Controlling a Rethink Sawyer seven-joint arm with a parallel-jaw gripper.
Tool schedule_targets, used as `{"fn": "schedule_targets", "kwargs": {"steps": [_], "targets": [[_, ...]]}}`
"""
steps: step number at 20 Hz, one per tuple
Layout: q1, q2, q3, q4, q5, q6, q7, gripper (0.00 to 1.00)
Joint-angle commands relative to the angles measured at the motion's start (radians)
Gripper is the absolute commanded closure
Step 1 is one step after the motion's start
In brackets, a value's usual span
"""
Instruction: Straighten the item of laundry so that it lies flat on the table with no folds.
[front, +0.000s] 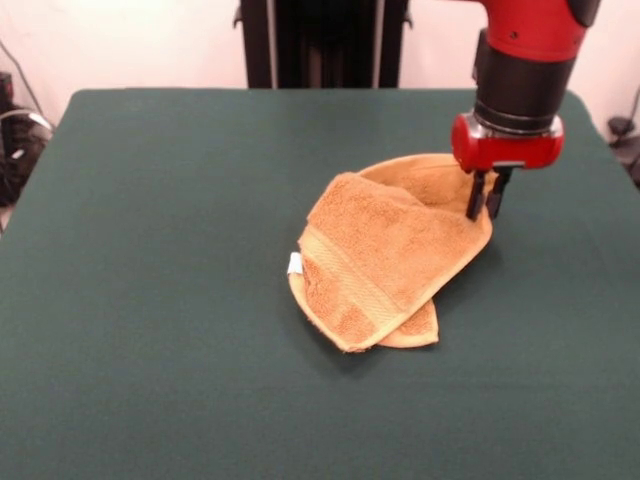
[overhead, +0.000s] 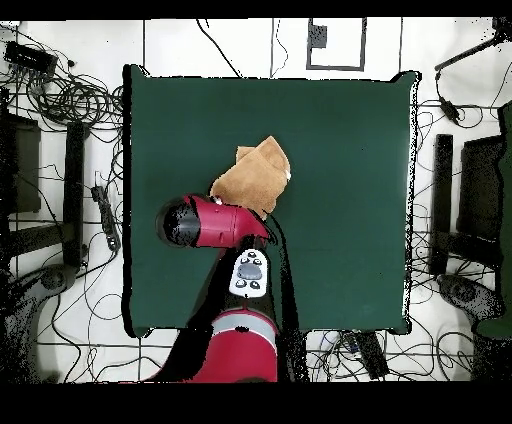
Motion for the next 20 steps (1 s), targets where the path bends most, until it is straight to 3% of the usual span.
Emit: {"fn": "schedule_targets", "kwargs": {"steps": [1, 13, 20], "targets": [[0.014, 0.031, 0.048, 0.044, 0.069, 0.021, 0.261, 0.00], [0.014, 0.032, 0.047, 0.045, 0.081, 0.028, 0.264, 0.00], [-0.012, 0.045, 0.023, -0.060, 0.062, 0.118, 0.203, 0.00]]}}
